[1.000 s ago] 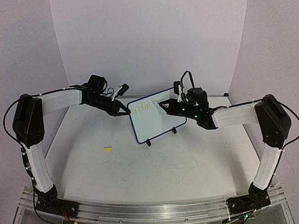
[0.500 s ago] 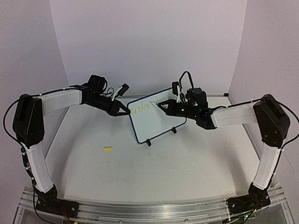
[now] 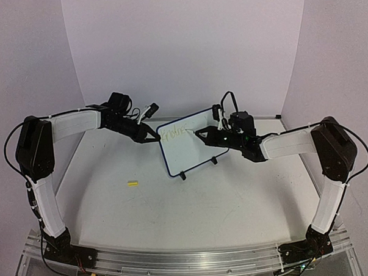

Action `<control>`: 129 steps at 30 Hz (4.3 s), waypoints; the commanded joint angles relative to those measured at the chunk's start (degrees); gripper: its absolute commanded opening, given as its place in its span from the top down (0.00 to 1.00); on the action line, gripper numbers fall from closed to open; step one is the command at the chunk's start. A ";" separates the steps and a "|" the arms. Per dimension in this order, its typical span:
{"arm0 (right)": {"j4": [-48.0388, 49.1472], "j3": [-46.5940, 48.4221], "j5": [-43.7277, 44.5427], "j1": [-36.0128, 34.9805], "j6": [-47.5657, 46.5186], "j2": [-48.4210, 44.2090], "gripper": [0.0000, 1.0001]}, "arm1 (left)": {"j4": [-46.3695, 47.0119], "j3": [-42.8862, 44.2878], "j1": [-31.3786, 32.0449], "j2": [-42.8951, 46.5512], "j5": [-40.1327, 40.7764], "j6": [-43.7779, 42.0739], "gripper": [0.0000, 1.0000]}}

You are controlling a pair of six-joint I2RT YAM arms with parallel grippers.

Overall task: Write a sentence on the whiteboard
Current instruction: Write on the whiteboard with the whiteboard marker without the cap.

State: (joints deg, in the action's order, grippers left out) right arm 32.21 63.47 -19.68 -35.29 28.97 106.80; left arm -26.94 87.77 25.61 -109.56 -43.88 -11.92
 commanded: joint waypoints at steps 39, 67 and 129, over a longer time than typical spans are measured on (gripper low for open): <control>1.52 -1.38 -1.08 -0.48 -0.31 -1.01 1.00 | -3.18 0.95 1.55 -0.20 0.65 -1.02 1.00; 0.41 1.73 1.71 1.07 -1.46 -3.57 1.00 | -3.14 0.91 1.64 -0.09 0.64 -1.04 1.00; -1.72 -0.74 5.17 1.80 -0.77 -1.97 1.00 | -3.14 1.09 1.64 -0.37 0.55 -1.05 1.00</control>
State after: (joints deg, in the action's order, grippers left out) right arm 30.21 63.70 -18.74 -33.67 28.32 106.02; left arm -26.96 87.90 25.96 -109.56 -43.78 -11.94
